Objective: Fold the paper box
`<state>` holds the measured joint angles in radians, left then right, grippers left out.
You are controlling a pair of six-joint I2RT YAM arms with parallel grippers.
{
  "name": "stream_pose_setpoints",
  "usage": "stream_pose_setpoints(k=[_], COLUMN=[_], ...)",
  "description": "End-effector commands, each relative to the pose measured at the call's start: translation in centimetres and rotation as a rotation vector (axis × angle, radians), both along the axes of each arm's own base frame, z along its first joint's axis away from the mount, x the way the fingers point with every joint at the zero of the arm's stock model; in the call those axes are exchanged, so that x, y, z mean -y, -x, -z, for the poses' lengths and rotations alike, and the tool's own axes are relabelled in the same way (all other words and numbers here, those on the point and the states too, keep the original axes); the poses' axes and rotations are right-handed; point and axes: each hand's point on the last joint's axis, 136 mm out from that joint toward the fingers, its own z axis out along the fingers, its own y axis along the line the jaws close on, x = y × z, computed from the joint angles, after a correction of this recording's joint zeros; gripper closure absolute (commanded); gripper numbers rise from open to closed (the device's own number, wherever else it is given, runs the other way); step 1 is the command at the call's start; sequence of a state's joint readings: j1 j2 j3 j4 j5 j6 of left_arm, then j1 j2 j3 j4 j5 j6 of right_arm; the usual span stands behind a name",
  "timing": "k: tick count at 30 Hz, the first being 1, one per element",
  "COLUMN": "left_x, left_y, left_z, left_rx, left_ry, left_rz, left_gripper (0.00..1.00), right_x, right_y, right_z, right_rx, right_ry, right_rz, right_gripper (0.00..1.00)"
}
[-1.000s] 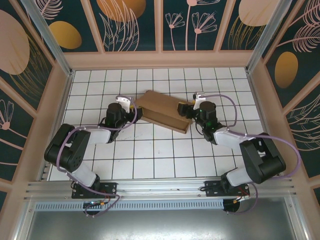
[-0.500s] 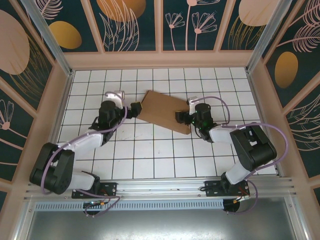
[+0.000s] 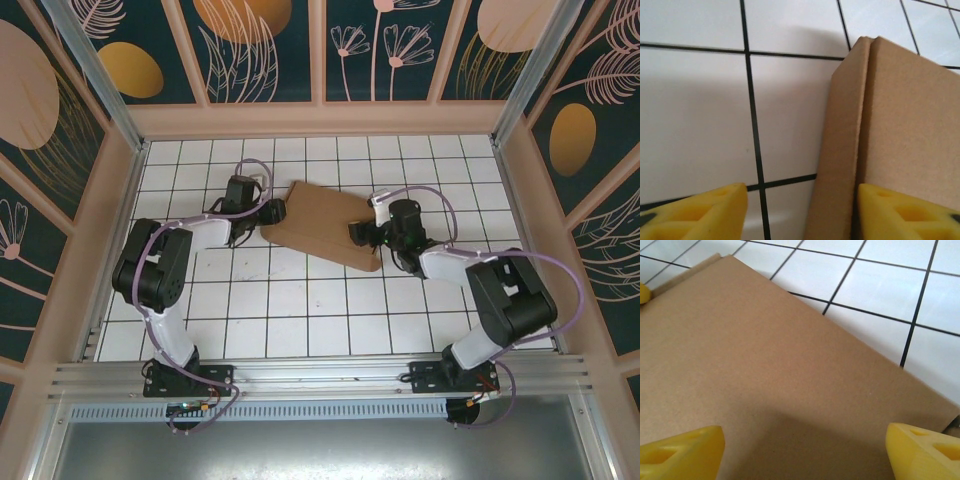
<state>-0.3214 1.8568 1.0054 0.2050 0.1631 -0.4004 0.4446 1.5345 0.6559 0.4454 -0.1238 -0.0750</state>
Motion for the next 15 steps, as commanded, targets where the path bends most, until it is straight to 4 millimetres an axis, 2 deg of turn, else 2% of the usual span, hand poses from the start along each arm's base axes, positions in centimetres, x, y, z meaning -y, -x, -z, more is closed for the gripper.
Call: stream_pose_setpoints(k=[1, 3, 6, 10, 15], left_x=[-0.2, -0.1, -0.1, 0.1, 0.5], left_y=[1.5, 1.5, 1.3, 1.0, 0.7], left_z=[2.2, 2.0, 2.0, 1.9, 2.1], left_rx=[-0.08, -0.066, -0.065, -0.064, -0.067], left_ry=[-0.033, -0.025, -0.028, -0.03, -0.023], left_rz=[0.027, 0.027, 0.031, 0.042, 0.058], left_gripper=[0.44, 0.44, 0.41, 0.41, 0.4], right_x=[-1.2, -2.2, -2.9, -2.1, -1.3], right_y=[1.2, 3.1, 6.1, 7.8, 8.9], right_z=[-3.1, -2.5, -0.3, 1.6, 2.5], right_rx=[0.052, 0.023, -0.042, -0.134, -0.178], right_ry=[0.017, 0.074, 0.232, 0.364, 0.437], right_rz=[-0.133, -0.254, -0.384, -0.414, -0.414], right_gripper=[0.14, 0.13, 0.1, 0.07, 0.04])
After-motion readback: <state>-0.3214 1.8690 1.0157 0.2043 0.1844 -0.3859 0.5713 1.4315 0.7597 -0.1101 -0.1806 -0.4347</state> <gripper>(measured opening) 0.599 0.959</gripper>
